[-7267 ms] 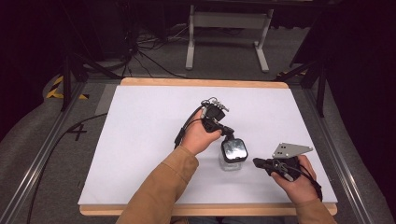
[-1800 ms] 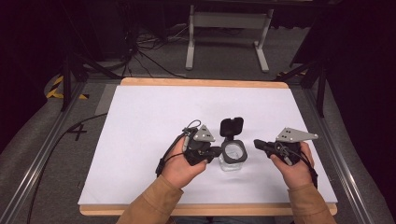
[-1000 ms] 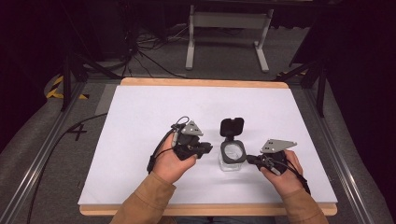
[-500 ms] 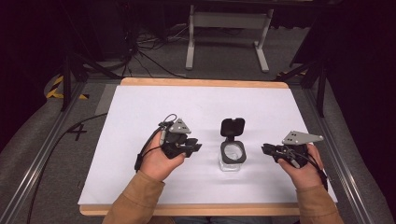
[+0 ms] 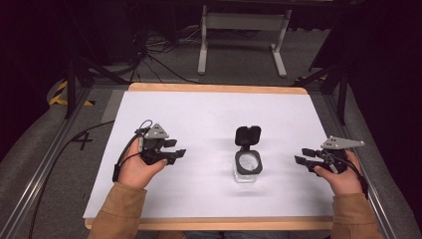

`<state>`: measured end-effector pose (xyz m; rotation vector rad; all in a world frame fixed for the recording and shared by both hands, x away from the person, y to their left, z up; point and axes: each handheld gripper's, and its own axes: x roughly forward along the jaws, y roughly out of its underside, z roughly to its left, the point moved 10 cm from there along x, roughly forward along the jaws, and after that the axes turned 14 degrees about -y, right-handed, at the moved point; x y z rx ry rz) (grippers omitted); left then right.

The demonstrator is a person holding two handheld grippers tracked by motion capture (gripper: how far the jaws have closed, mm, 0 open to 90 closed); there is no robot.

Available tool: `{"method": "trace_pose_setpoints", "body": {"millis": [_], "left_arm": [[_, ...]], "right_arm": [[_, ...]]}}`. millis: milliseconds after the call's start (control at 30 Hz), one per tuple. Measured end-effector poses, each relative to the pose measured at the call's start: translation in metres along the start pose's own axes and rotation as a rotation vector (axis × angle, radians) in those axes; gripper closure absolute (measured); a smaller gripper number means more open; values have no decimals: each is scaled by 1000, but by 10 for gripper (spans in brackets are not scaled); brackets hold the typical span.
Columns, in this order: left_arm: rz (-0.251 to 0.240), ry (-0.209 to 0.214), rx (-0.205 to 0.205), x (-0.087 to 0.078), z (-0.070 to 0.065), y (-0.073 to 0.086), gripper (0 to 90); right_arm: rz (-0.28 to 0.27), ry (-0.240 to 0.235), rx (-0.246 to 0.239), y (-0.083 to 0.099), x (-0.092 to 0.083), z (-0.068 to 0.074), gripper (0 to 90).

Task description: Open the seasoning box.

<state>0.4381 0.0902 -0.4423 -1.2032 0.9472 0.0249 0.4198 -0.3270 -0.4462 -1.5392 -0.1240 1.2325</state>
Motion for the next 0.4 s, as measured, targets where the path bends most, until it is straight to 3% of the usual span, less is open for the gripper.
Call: {"method": "trace_pose_setpoints", "body": {"millis": [167, 267, 400], "left_arm": [[52, -52, -6, 13, 23, 20, 425], [94, -76, -5, 17, 32, 30, 388], [106, -70, -43, 20, 32, 31, 367]], "right_arm": [[58, 36, 28, 18, 3, -18, 437], [57, 49, 83, 26, 7, -25, 406], [60, 67, 105, 31, 10, -29, 406]]}}
